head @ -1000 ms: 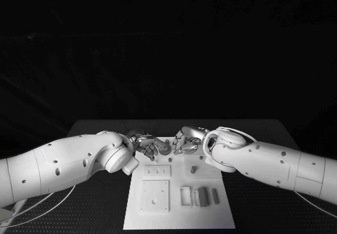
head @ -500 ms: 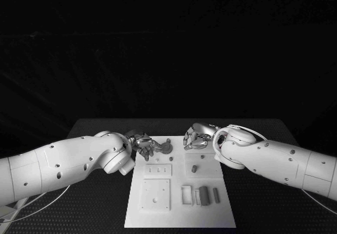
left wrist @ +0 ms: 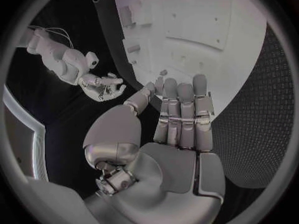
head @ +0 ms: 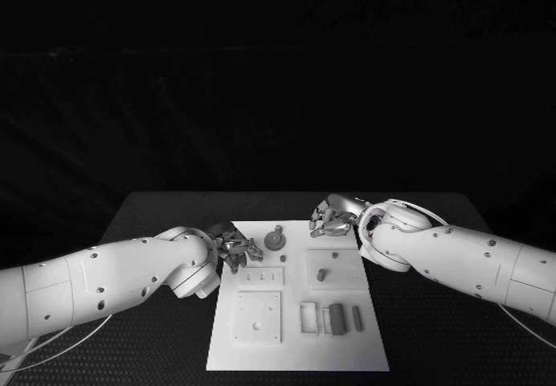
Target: Assemble the parts on the task board
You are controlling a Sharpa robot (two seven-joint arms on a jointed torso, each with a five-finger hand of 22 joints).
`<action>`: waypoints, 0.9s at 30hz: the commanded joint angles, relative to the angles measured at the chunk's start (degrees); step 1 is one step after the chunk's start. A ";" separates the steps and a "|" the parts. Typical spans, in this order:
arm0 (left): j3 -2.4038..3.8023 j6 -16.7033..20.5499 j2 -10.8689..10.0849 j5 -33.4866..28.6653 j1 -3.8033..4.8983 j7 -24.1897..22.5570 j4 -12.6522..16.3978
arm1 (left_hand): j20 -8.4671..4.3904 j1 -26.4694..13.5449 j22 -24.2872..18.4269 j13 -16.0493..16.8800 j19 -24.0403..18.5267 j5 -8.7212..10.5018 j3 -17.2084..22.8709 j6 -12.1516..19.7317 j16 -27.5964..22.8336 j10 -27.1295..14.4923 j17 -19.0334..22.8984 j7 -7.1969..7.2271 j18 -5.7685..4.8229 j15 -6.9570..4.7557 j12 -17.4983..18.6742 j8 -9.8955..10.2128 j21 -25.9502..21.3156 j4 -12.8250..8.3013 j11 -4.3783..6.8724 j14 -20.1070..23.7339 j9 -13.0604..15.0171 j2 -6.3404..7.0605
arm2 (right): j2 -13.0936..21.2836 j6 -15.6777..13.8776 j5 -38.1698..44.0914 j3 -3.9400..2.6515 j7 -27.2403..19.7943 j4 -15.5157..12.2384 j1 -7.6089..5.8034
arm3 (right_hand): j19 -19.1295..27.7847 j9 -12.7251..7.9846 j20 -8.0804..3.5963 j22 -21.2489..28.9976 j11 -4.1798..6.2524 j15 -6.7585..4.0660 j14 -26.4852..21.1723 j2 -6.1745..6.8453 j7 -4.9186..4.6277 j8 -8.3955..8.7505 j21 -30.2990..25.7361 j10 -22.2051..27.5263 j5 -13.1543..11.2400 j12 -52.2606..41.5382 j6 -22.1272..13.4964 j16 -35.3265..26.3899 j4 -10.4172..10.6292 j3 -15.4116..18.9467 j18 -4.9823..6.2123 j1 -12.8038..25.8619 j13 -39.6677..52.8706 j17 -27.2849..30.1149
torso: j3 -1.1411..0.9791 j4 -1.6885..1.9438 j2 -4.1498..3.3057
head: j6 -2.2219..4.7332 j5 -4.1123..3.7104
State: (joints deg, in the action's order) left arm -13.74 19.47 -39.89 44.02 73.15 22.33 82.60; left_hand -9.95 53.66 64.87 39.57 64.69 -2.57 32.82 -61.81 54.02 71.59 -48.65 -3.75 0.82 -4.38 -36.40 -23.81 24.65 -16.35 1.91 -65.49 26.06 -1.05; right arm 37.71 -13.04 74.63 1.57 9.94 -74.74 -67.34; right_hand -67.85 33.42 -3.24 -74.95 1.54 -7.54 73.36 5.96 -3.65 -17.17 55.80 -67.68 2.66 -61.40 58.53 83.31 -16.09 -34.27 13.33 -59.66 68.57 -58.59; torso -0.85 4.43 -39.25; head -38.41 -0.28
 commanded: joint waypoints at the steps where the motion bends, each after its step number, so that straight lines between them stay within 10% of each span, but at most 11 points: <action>1: 0.06 4.45 0.13 2.74 -0.29 -1.15 0.73 | -1.14 0.59 2.21 1.28 2.42 -0.32 -0.10 -0.35 4.92 -0.41 -1.51 -0.01 0.88 -2.11 -1.55 -0.30 2.59 0.26 0.30 -1.26 2.48 -0.64 | 0.16 -0.20 -0.82 -0.23 -0.19 -0.25 -0.02 | -0.02 -0.04 -0.15 -0.58 -0.11 0.15 -0.40 -0.13 -1.28 0.29 -0.30 0.45 0.18 0.23 1.00 -0.38 0.17 -0.30 1.67 0.42 -0.10 0.05 | 0.03 -0.06 0.02 | -0.16 0.11; 10: 0.07 0.89 0.43 6.86 -1.10 -0.72 0.64 | -5.14 1.96 8.08 10.60 12.71 -0.37 -0.40 0.18 20.57 3.28 -6.12 1.29 2.82 -5.77 -14.36 0.41 11.48 -0.09 2.09 -8.04 2.48 -0.75 | 0.12 0.11 -0.82 -0.55 -0.22 -0.48 -0.04 | -0.03 -0.04 -0.17 -0.58 -0.11 0.15 -0.37 -0.07 -1.29 0.30 -0.32 0.45 0.18 0.24 1.01 -0.38 0.11 -0.33 1.67 0.40 -0.11 0.02 | 0.08 0.01 0.00 | -0.37 -0.03; 22: 0.09 -0.15 2.52 10.61 -2.45 4.12 -0.97 | -4.65 1.22 8.99 13.30 14.54 -0.22 -0.10 0.63 22.58 3.03 -5.42 1.28 2.06 -5.89 -17.49 0.93 12.69 0.25 2.15 -9.16 2.48 -1.38 | 0.06 -2.25 -5.02 -0.62 -2.44 0.09 -0.10 | -0.01 -0.09 -0.16 -0.56 -0.21 0.21 -0.61 0.20 -1.39 0.52 -0.40 0.50 0.16 0.31 0.68 -0.52 0.14 -0.28 1.67 0.65 -0.17 0.42 | 0.08 -0.13 -0.14 | -0.96 -0.17; 27: 0.10 -1.26 2.79 10.54 -2.50 4.43 -1.19 | -4.63 1.18 9.00 13.31 14.55 -0.23 -0.10 0.64 22.59 3.02 -5.37 1.28 2.04 -5.88 -17.50 0.93 12.69 0.23 2.15 -9.18 2.49 -1.41 | -0.03 -5.17 -13.78 -0.61 -7.04 1.14 -0.39 | 8.13 -1.01 2.42 1.33 -3.11 2.73 -9.75 1.92 -4.47 4.01 -6.52 8.43 -0.30 7.36 -6.02 -8.54 0.09 -1.75 0.40 1.94 -3.84 6.24 | 0.08 -0.14 -0.08 | -1.09 -0.10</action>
State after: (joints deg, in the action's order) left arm -13.70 19.96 -37.33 53.29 70.67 25.51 81.37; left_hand -12.08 53.83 73.78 52.81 76.19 -2.59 32.53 -61.58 76.50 73.95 -54.07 -2.36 1.02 -5.95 -53.68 -22.79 37.11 -16.08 3.21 -69.86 26.03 -0.91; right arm 37.76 -15.03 68.18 0.99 7.58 -73.74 -67.66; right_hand -60.76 32.48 -1.10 -73.84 -1.33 -4.69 64.66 7.55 -7.56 -13.46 50.03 -60.32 2.65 -54.91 53.13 75.75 -15.93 -35.90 13.33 -58.06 65.21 -52.79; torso -0.76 4.31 -39.34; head -39.45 -0.43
